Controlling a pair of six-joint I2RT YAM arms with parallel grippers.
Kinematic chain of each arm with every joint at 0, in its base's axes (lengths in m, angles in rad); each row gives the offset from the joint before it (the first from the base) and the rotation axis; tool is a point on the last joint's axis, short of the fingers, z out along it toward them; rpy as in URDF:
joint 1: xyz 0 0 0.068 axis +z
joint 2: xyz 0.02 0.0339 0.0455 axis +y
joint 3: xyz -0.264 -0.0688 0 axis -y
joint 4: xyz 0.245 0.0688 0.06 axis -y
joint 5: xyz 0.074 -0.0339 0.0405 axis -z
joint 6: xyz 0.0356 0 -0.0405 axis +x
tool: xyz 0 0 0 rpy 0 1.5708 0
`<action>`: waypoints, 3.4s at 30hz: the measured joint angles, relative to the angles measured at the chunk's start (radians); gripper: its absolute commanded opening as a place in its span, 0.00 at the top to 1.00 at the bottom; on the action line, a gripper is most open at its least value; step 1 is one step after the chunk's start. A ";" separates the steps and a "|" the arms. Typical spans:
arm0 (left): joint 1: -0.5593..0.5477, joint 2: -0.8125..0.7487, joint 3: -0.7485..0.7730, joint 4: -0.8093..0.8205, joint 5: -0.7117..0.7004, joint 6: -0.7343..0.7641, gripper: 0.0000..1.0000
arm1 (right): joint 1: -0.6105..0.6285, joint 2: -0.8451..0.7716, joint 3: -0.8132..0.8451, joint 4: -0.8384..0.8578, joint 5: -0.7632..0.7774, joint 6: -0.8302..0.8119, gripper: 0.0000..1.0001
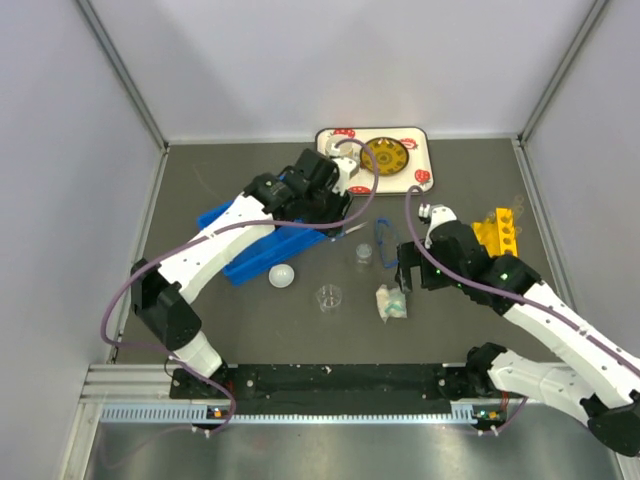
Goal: Organize the chemistry lab equipment
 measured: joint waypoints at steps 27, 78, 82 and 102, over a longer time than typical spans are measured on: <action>-0.175 0.291 -0.079 0.176 0.005 -0.155 0.01 | 0.000 -0.196 -0.018 -0.107 -0.018 0.048 0.01; -0.167 0.499 0.032 0.154 -0.089 -0.105 0.45 | 0.000 -0.185 -0.025 -0.110 -0.013 0.060 0.01; -0.167 0.499 0.035 0.158 -0.087 -0.098 0.58 | 0.000 -0.185 -0.025 -0.110 -0.013 0.060 0.01; -0.162 0.416 0.156 -0.016 -0.197 -0.087 0.75 | 0.000 -0.185 -0.030 -0.114 -0.012 0.060 0.01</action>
